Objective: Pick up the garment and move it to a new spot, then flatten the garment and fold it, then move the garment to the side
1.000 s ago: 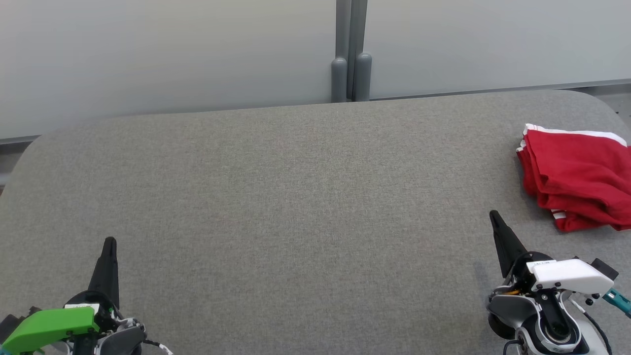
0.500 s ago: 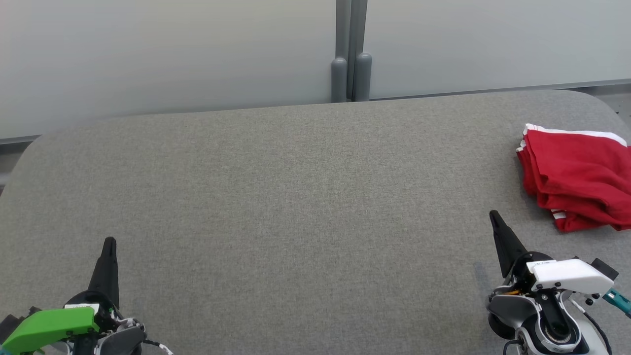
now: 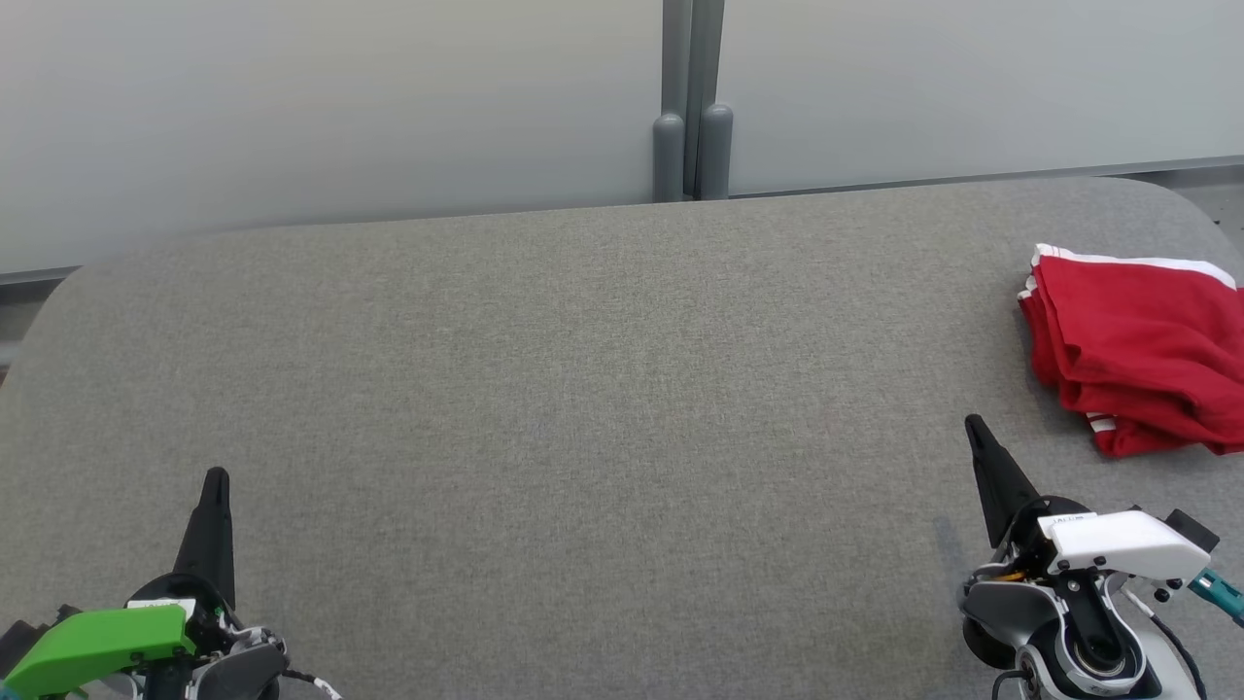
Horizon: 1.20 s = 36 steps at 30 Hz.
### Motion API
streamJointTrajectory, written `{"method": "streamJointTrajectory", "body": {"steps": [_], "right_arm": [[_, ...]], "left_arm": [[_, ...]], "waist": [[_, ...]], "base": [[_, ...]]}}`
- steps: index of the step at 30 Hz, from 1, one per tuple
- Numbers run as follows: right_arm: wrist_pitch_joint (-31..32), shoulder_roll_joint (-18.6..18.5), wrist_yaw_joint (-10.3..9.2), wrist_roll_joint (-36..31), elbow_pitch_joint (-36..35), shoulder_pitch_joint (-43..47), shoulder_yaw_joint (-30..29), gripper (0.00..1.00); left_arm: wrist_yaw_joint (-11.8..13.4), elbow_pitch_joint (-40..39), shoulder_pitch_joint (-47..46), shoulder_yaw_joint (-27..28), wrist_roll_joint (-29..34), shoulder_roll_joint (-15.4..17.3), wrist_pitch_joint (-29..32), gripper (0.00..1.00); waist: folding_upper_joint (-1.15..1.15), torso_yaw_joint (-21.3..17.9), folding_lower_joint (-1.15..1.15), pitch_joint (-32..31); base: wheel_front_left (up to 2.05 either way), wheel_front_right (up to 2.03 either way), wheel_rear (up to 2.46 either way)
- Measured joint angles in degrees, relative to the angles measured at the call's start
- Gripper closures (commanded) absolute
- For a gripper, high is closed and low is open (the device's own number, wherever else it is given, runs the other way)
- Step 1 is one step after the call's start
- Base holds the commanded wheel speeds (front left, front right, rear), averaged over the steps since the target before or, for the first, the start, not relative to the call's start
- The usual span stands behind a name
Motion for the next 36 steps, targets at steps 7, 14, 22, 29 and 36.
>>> {"method": "streamJointTrajectory", "body": {"steps": [7, 14, 22, 29, 36], "right_arm": [[0.0, 0.0, 0.00, 0.0, 0.0, 0.0, 0.0, 1.00], [0.0, 0.0, 0.00, 0.0, 0.0, 0.0, 0.0, 1.00], [0.0, 0.0, 0.00, 0.0, 0.0, 0.0, 0.0, 1.00], [0.0, 0.0, 0.00, 0.0, 0.0, 0.0, 0.0, 1.00], [0.0, 0.0, 0.00, 0.0, 0.0, 0.0, 0.0, 1.00]], "left_arm": [[0.0, 0.0, 0.0, 0.1, 0.0, 0.0, 0.1, 1.00], [0.0, 0.0, 0.0, 0.1, 0.0, 0.0, 0.1, 1.00], [0.0, 0.0, 0.0, 0.1, 0.0, -0.1, 0.2, 1.00], [0.0, 0.0, 0.0, 0.2, 0.0, -0.1, 0.2, 1.00], [0.0, 0.0, 0.0, 0.2, 0.0, -0.1, 0.2, 1.00]], "waist": [[0.00, 0.0, 0.00, 0.0], [0.00, 0.0, 0.00, 0.0], [0.00, 0.0, 0.00, 0.0], [0.00, 0.0, 0.00, 0.0], [0.00, 0.0, 0.00, 0.0]], "base": [[0.00, 0.00, 0.00], [0.00, 0.00, 0.00], [0.00, 0.00, 0.00], [0.00, 0.00, 0.00], [0.00, 0.00, 0.00]]}}
